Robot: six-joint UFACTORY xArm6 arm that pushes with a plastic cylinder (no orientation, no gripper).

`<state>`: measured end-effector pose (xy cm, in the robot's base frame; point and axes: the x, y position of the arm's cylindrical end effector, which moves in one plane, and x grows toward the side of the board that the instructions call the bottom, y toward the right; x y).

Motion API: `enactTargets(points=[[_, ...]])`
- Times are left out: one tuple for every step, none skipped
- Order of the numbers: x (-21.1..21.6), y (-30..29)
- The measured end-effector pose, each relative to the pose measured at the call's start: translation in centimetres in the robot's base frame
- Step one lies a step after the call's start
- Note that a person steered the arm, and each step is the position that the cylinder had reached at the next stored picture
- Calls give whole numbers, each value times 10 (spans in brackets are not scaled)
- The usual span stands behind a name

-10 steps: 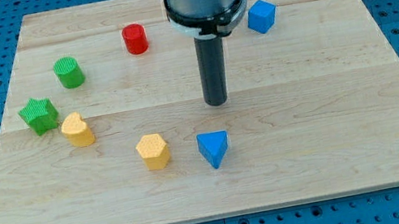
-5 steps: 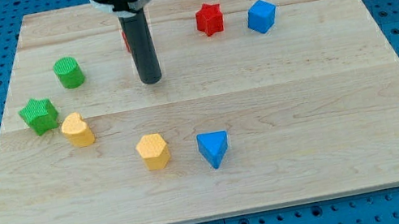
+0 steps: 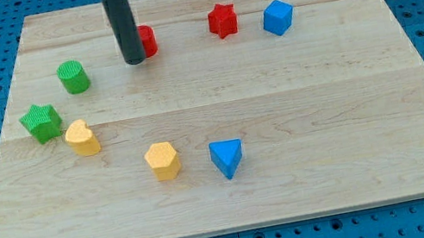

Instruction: Place the arm to the left side of the green star

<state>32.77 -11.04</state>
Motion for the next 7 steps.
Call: enactTargets(points=[[-15, -31], [-16, -71], [-2, -118], [38, -138], [86, -145], [122, -153], [143, -156]])
